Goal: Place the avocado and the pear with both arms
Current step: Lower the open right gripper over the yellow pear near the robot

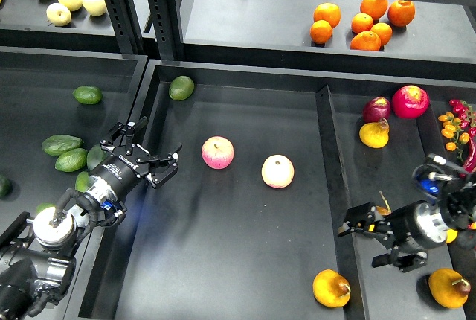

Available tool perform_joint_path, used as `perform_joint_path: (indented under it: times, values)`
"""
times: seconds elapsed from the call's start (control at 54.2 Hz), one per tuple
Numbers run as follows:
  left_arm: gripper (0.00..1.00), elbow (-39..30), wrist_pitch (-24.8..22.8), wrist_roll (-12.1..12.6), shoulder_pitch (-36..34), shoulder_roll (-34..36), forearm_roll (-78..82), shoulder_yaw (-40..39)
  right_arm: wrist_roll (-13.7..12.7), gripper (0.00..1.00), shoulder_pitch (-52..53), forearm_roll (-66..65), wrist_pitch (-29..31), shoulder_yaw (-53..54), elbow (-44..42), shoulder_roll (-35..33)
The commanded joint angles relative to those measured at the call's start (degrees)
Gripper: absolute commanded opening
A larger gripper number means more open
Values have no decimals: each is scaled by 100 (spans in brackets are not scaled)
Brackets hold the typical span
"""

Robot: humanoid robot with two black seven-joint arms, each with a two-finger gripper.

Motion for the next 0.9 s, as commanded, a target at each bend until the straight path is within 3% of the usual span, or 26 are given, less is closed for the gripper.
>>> perform_joint_path:
  times: [0.0, 0.886]
  values:
    - [99, 9, 1, 0, -3, 0, 0, 0, 0, 100, 128, -77, 0, -375, -90, 170]
    - [99, -43, 1, 0, 164, 0, -9, 61, 0, 99, 111, -482, 0, -859, -740, 926]
